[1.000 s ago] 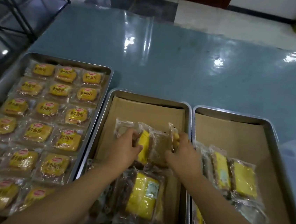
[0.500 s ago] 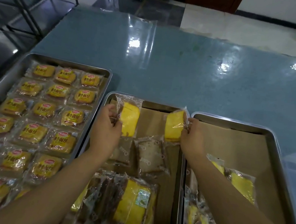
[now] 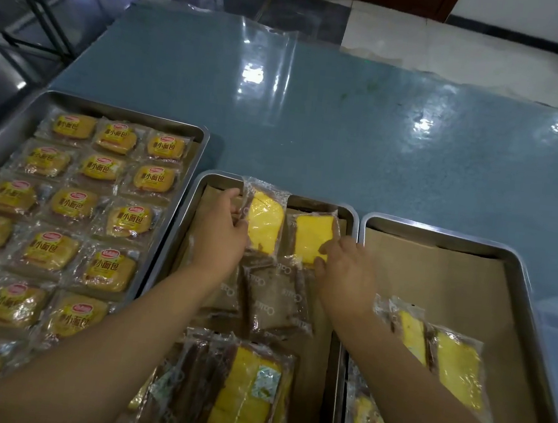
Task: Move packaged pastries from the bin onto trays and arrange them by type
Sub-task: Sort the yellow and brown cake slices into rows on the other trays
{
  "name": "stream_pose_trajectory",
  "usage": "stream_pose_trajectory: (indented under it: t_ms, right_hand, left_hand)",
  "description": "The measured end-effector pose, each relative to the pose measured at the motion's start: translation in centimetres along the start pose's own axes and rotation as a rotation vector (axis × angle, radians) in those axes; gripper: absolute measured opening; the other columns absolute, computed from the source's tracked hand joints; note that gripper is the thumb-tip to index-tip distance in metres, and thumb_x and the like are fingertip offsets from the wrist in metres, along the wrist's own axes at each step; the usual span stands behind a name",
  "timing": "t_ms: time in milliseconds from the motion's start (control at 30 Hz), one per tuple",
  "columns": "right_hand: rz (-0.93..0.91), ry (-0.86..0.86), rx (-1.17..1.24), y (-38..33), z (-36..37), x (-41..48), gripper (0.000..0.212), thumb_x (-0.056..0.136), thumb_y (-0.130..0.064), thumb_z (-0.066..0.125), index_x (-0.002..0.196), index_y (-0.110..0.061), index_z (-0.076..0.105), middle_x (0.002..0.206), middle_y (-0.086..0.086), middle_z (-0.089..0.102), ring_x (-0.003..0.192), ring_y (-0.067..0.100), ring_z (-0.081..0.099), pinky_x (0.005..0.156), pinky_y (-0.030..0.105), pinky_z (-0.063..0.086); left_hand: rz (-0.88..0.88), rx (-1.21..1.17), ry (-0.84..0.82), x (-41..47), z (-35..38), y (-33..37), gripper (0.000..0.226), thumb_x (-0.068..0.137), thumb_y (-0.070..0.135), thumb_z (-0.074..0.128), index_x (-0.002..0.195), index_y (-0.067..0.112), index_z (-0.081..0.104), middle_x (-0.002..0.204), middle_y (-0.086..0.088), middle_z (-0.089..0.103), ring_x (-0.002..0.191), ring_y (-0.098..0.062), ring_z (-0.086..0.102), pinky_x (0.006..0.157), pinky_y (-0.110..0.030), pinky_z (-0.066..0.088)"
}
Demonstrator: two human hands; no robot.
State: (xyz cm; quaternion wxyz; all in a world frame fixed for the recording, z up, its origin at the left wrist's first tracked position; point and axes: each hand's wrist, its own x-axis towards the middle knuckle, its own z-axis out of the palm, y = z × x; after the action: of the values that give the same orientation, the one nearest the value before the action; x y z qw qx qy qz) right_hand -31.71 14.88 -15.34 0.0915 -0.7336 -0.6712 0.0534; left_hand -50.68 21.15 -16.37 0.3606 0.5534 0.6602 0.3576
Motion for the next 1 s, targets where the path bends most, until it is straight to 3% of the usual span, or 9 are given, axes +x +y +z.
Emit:
stream_pose_trajectory:
  t_ms: [133, 233, 300, 433, 533, 667, 800, 900, 1000]
  right_hand:
    - [0.027, -0.205, -0.013, -1.8, 1.4, -2.0, 0.035, 0.088, -0.051, 0.049, 0.089, -0.016, 0.056, 0.089, 0.002, 0.059, 0.075, 0.02, 0.061, 0.058, 0.028, 0.044]
    - [0.121, -0.192, 0.061, -2.3, 2.0, -2.9, 0.037, 0.083, -0.05, 0.059, 0.096, -0.017, 0.048, 0.088, -0.001, 0.058, 0.076, 0.019, 0.062, 0.054, 0.027, 0.04]
    - [0.201, -0.191, 0.136, -2.3, 2.1, -3.2, 0.037, 0.08, -0.044, 0.064, 0.095, -0.018, 0.042, 0.081, -0.002, 0.056, 0.072, 0.02, 0.062, 0.049, 0.026, 0.036]
    - [0.318, -0.266, 0.428, -2.3, 2.1, -3.3, 0.025, 0.08, -0.025, 0.065, 0.092, -0.02, 0.043, 0.076, -0.007, 0.054, 0.074, 0.02, 0.06, 0.058, 0.03, 0.046]
    - [0.392, -0.283, 0.607, -2.3, 1.4, -3.4, 0.021, 0.078, -0.017, 0.064, 0.09, -0.024, 0.047, 0.081, -0.006, 0.06, 0.078, 0.018, 0.061, 0.067, 0.035, 0.052]
    - [0.43, -0.146, 0.703, -1.4, -0.7, -3.3, 0.019, 0.076, -0.018, 0.062, 0.086, -0.03, 0.051, 0.079, -0.013, 0.058, 0.071, 0.006, 0.056, 0.059, 0.027, 0.046]
    - [0.494, 0.017, 0.917, 0.6, -3.2, -2.4, 0.022, 0.078, -0.01, 0.062, 0.086, -0.029, 0.054, 0.074, -0.004, 0.06, 0.061, 0.014, 0.058, 0.052, 0.032, 0.048]
    - [0.507, 0.209, 1.072, 3.0, -4.8, -1.6, 0.018, 0.081, -0.003, 0.059, 0.087, -0.02, 0.057, 0.07, 0.0, 0.061, 0.057, 0.006, 0.057, 0.05, 0.023, 0.049]
    - [0.592, 0.381, 1.088, 6.1, -5.8, -0.7, 0.02, 0.086, -0.006, 0.058, 0.081, -0.026, 0.055, 0.071, -0.004, 0.06, 0.054, -0.001, 0.055, 0.047, 0.015, 0.046]
  left_hand:
    - [-0.027, 0.08, -0.051, 0.9, 0.3, -0.5, 0.048, 0.09, 0.007, 0.058, 0.133, 0.023, 0.045, 0.12, 0.003, 0.058, 0.077, 0.0, 0.059, 0.053, -0.012, 0.039]
    - [-0.023, 0.072, -0.118, 1.1, 0.3, -1.1, 0.049, 0.09, 0.008, 0.058, 0.134, 0.025, 0.045, 0.122, 0.005, 0.057, 0.07, 0.016, 0.054, 0.05, -0.006, 0.04]
    - [-0.019, 0.047, -0.182, 1.0, 0.2, -1.4, 0.051, 0.089, 0.008, 0.059, 0.135, 0.026, 0.046, 0.126, 0.002, 0.056, 0.075, 0.016, 0.054, 0.055, -0.005, 0.04]
    - [-0.029, 0.097, -0.267, 0.6, 0.0, -1.8, 0.049, 0.087, 0.014, 0.063, 0.134, 0.023, 0.049, 0.133, -0.005, 0.054, 0.114, -0.017, 0.053, 0.085, -0.023, 0.04]
    - [0.032, 0.171, -0.287, 0.4, 0.2, -2.0, 0.051, 0.086, 0.014, 0.065, 0.134, 0.02, 0.049, 0.138, -0.007, 0.049, 0.123, -0.022, 0.047, 0.092, -0.025, 0.035]
    - [0.159, 0.458, -0.251, 0.2, 0.7, -1.9, 0.055, 0.082, 0.021, 0.07, 0.133, 0.018, 0.051, 0.147, -0.007, 0.036, 0.133, -0.028, 0.031, 0.104, -0.04, 0.034]
    - [0.394, 0.644, -0.271, -0.3, 2.2, -1.2, 0.06, 0.085, 0.032, 0.064, 0.14, 0.026, 0.04, 0.156, -0.002, 0.017, 0.142, -0.024, 0.005, 0.112, -0.045, 0.019]
    - [0.554, 0.821, -0.462, -0.6, 4.5, -0.5, 0.076, 0.085, 0.056, 0.053, 0.148, 0.03, 0.019, 0.158, -0.002, 0.001, 0.143, -0.022, -0.011, 0.113, -0.043, -0.006]
    - [0.587, 0.968, -0.563, -0.9, 6.0, -0.6, 0.095, 0.081, 0.068, 0.047, 0.148, 0.03, -0.009, 0.153, -0.004, -0.024, 0.137, -0.023, -0.029, 0.108, -0.046, -0.02]
